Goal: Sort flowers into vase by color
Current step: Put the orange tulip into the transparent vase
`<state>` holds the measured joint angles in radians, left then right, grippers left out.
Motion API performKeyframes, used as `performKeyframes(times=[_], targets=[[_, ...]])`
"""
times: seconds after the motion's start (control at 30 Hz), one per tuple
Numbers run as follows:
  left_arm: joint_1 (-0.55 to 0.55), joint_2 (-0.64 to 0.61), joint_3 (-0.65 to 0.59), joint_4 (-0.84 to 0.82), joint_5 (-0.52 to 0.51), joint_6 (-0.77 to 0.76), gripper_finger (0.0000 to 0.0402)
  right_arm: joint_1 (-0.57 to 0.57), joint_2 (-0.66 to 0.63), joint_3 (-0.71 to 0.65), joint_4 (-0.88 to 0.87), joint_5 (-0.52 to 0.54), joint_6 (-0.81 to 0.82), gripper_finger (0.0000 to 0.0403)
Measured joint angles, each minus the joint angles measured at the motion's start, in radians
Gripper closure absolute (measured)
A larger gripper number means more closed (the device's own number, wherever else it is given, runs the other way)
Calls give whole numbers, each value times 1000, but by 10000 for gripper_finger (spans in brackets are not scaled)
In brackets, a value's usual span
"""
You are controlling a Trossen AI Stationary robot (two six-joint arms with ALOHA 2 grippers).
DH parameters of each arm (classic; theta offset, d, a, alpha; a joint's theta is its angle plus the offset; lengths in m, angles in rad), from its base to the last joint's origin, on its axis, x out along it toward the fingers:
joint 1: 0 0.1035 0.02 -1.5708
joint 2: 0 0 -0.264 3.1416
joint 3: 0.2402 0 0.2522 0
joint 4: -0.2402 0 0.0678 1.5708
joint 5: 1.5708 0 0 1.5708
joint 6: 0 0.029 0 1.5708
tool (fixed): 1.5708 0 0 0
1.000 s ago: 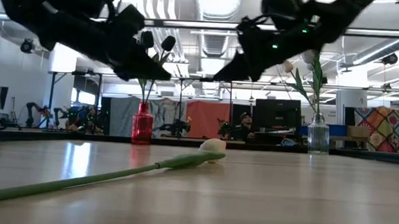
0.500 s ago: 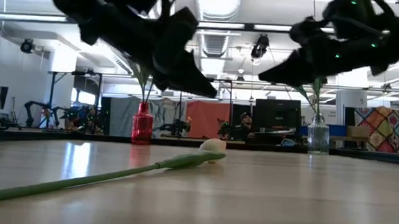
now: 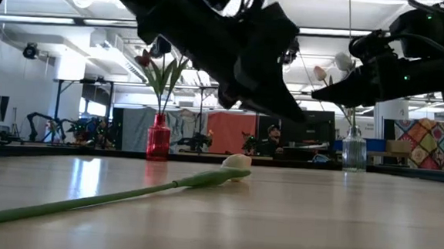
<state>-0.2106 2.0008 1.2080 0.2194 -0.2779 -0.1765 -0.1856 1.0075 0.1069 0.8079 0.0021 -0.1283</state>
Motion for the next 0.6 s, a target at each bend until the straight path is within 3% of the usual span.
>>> performKeyframes(times=[0.17, 0.6], targets=[[-25, 86, 121, -117, -1, -16, 401, 0, 3, -1, 23, 0, -14, 391], [-60, 268, 383, -239, 26, -25, 401, -2, 25, -3, 38, 26, -30, 391]])
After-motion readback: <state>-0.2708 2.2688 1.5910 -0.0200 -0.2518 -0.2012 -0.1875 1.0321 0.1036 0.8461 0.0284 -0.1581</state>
